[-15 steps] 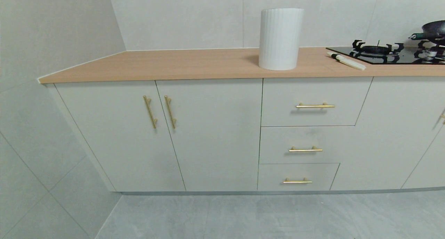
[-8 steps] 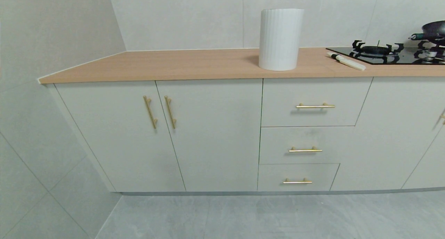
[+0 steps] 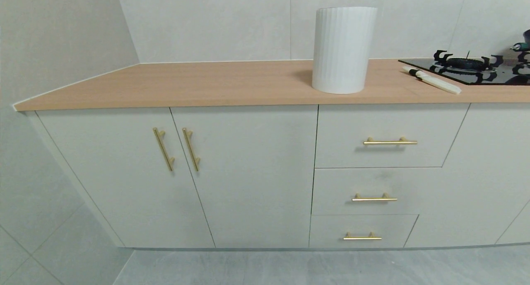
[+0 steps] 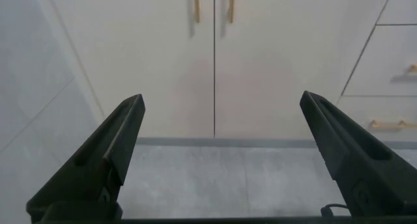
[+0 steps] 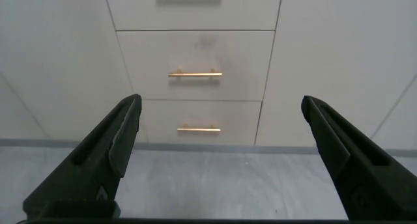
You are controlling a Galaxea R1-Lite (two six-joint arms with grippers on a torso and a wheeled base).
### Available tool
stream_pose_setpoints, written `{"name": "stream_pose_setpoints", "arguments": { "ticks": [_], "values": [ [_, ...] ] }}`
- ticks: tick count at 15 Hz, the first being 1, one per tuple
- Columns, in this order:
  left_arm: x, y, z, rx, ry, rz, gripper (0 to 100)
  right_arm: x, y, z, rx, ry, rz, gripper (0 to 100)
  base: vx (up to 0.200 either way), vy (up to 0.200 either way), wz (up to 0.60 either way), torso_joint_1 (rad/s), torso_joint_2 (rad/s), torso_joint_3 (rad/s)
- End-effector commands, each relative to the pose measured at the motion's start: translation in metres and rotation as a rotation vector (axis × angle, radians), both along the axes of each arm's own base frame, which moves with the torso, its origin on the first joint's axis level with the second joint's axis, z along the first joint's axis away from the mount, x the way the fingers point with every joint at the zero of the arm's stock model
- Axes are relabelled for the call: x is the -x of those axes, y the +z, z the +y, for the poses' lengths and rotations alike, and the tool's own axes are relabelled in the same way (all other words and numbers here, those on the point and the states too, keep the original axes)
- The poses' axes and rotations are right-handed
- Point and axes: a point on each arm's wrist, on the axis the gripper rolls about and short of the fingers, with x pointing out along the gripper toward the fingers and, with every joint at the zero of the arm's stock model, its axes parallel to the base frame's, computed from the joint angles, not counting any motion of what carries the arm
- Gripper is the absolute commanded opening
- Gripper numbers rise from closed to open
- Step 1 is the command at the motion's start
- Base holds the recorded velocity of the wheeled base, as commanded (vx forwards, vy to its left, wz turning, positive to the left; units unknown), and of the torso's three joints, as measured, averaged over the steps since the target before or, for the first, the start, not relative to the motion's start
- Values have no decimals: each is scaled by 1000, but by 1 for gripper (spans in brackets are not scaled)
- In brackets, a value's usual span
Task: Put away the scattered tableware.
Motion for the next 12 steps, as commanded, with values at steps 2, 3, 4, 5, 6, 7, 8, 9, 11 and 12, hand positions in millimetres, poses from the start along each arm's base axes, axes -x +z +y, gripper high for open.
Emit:
{"name": "stream_pose_setpoints", "arguments": {
  "ticks": [2,3,4,5,6,7,8,9,11,12],
  "values": [
    [0,0,0,0,1,2,100,0,0,0,0,0,2,100,200,0,0,5,2,5],
    [0,0,0,0,1,2,100,0,0,0,0,2,2,100,200,0,0,7,7,2],
    [0,0,0,0,1,2,100,0,0,0,0,2,3,100,200,0,0,2,7,-7],
    [0,0,0,0,1,2,100,0,0,0,0,0,2,100,200,0,0,-2,-2,2],
    [0,0,0,0,1,0,100,0,0,0,0,0,3,100,200,0,0,-2,2,2],
    [0,0,0,0,1,2,100,0,0,0,0,0,3,100,200,0,0,7,2,2],
    [0,0,0,0,1,0,100,0,0,0,0,0,2,100,200,0,0,-2,2,2],
    [0,0,0,0,1,0,100,0,0,0,0,0,2,100,200,0,0,2,2,-7],
    [0,0,0,0,1,2,100,0,0,0,0,0,3,100,200,0,0,5,2,2],
    [0,0,0,0,1,2,100,0,0,0,0,0,3,100,200,0,0,7,-2,2]
  ]
}}
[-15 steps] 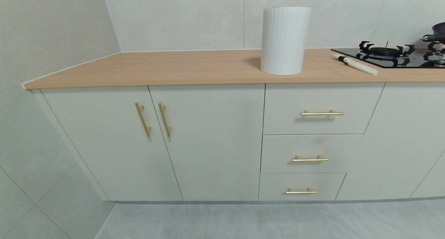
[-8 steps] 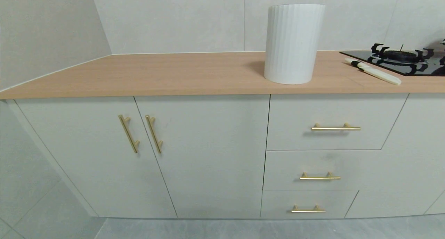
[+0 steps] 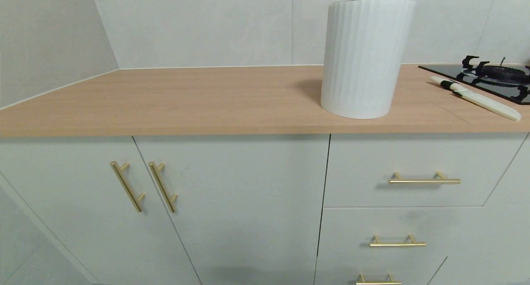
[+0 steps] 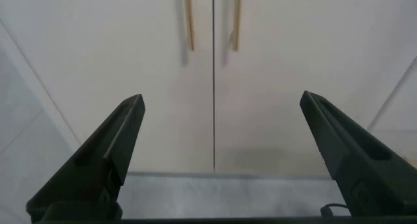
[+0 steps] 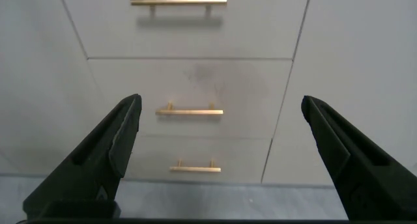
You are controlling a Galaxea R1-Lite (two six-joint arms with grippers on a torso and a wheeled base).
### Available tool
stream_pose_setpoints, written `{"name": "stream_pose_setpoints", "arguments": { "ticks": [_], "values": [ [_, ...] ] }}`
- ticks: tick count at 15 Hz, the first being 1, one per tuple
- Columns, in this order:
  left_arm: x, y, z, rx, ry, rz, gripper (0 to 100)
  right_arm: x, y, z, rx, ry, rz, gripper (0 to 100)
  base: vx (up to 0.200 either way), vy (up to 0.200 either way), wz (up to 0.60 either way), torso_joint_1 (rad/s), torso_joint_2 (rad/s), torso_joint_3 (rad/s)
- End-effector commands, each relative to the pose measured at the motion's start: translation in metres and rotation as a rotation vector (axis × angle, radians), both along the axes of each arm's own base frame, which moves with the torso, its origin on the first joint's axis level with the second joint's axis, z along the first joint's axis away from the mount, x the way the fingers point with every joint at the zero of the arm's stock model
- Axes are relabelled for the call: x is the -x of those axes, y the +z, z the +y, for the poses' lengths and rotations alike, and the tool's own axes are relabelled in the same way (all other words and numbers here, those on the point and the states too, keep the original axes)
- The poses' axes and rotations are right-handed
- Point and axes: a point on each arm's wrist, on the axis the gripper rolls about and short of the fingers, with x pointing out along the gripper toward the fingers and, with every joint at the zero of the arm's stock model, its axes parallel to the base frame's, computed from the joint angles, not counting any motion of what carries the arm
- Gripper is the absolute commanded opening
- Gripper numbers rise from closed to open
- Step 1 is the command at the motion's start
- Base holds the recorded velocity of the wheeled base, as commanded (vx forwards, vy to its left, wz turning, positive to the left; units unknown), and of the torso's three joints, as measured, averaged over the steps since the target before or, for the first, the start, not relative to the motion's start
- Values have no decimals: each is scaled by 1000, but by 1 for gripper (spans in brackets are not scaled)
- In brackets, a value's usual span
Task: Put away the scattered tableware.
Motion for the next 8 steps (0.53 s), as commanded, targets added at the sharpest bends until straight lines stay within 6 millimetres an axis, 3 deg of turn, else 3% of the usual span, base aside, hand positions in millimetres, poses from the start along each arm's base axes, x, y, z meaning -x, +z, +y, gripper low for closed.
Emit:
{"name": "stream_pose_setpoints", "arguments": {
  "ticks": [1,8],
  "values": [
    [0,0,0,0,1,2,100,0,0,0,0,0,1,100,200,0,0,2,7,7],
    [0,0,0,0,1,1,100,0,0,0,0,0,1,100,0,0,0,0,0,0]
  ]
}}
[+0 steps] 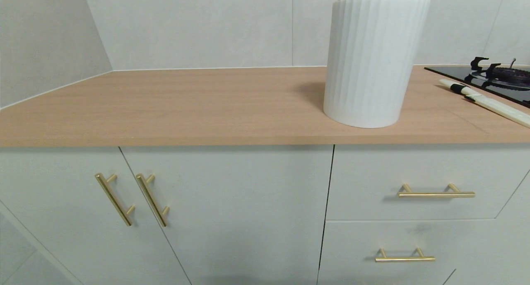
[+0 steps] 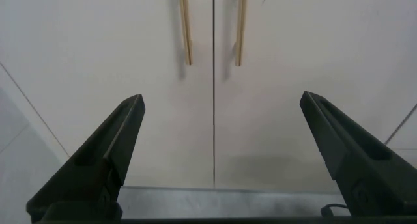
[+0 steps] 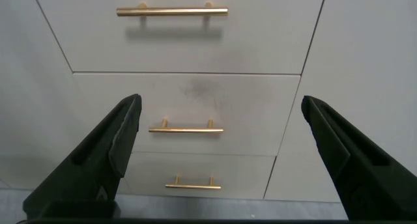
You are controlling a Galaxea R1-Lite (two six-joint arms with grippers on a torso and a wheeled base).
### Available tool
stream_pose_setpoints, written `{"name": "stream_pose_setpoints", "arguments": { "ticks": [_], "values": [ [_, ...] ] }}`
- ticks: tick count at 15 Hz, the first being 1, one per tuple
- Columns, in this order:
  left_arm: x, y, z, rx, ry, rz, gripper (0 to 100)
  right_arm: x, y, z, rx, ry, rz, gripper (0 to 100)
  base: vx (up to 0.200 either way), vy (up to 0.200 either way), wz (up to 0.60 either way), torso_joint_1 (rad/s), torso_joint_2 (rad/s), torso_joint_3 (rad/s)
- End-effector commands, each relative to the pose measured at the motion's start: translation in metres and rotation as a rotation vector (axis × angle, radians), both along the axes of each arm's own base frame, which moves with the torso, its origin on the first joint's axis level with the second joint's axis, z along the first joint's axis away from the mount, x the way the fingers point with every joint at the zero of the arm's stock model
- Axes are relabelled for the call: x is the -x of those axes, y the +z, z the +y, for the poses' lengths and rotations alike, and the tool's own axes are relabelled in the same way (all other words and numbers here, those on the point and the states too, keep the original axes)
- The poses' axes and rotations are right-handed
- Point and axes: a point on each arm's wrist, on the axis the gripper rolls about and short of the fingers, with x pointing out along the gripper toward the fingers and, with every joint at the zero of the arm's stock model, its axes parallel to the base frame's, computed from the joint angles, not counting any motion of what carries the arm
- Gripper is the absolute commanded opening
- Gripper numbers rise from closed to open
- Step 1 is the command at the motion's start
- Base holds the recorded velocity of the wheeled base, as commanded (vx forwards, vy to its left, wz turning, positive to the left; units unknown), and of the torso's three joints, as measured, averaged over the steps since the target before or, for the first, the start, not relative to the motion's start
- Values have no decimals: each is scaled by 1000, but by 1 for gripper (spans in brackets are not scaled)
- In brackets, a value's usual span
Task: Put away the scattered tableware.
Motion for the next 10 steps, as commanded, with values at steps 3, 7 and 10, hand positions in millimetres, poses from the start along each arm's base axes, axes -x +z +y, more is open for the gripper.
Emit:
{"name": "stream_pose_setpoints", "arguments": {
  "ticks": [3,7,10],
  "values": [
    [0,0,0,0,1,1,100,0,0,0,0,1,1,100,0,-67,0,-2,1,1],
    [0,0,0,0,1,1,100,0,0,0,0,1,1,100,0,-200,0,2,1,5],
    [0,0,0,0,1,1,100,0,0,0,0,1,1,100,0,-200,0,2,4,1]
  ]
}}
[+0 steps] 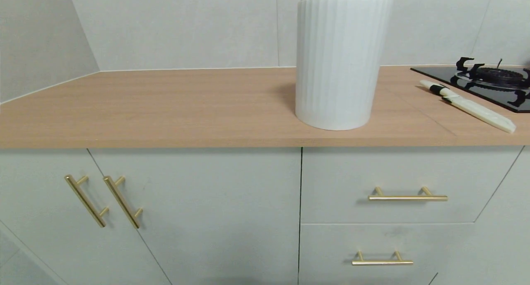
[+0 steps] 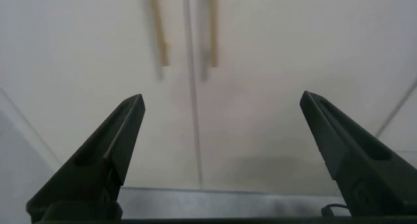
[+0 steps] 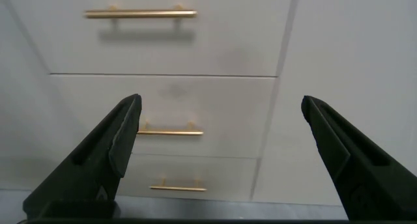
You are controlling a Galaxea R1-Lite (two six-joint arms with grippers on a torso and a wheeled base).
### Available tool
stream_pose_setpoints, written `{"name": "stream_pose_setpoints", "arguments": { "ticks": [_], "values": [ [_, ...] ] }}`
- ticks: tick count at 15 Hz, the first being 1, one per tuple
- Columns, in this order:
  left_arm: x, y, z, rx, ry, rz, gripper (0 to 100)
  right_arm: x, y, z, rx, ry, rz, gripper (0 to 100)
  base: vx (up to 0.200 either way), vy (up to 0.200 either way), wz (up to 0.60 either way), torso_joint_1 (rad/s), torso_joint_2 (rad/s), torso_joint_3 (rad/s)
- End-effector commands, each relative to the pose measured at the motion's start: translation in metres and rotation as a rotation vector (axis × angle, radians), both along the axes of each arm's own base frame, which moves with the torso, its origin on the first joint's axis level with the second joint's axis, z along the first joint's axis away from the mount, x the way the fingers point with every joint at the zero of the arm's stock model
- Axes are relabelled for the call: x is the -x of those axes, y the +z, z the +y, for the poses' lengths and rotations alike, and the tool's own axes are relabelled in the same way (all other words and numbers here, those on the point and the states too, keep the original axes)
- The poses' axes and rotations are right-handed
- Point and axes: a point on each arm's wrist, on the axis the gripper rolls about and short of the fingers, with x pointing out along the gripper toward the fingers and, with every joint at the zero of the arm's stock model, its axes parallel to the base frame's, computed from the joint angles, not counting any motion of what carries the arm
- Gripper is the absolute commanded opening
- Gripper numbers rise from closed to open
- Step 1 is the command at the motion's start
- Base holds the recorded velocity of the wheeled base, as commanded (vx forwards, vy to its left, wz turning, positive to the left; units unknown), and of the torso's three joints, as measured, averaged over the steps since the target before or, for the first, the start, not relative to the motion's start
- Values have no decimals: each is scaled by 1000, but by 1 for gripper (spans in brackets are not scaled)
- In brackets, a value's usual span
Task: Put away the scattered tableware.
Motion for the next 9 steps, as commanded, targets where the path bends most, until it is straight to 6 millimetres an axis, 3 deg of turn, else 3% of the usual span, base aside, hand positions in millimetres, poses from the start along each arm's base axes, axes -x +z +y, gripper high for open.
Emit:
{"name": "stream_pose_setpoints", "arguments": {
  "ticks": [1,2,9],
  "values": [
    [0,0,0,0,1,0,100,0,0,0,0,0,1,100,0,-200,0,-2,-2,2],
    [0,0,0,0,1,0,100,0,0,0,0,0,1,100,0,-200,0,7,2,2],
    [0,0,0,0,1,0,100,0,0,0,0,0,-1,100,0,0,0,0,0,0]
  ]
}}
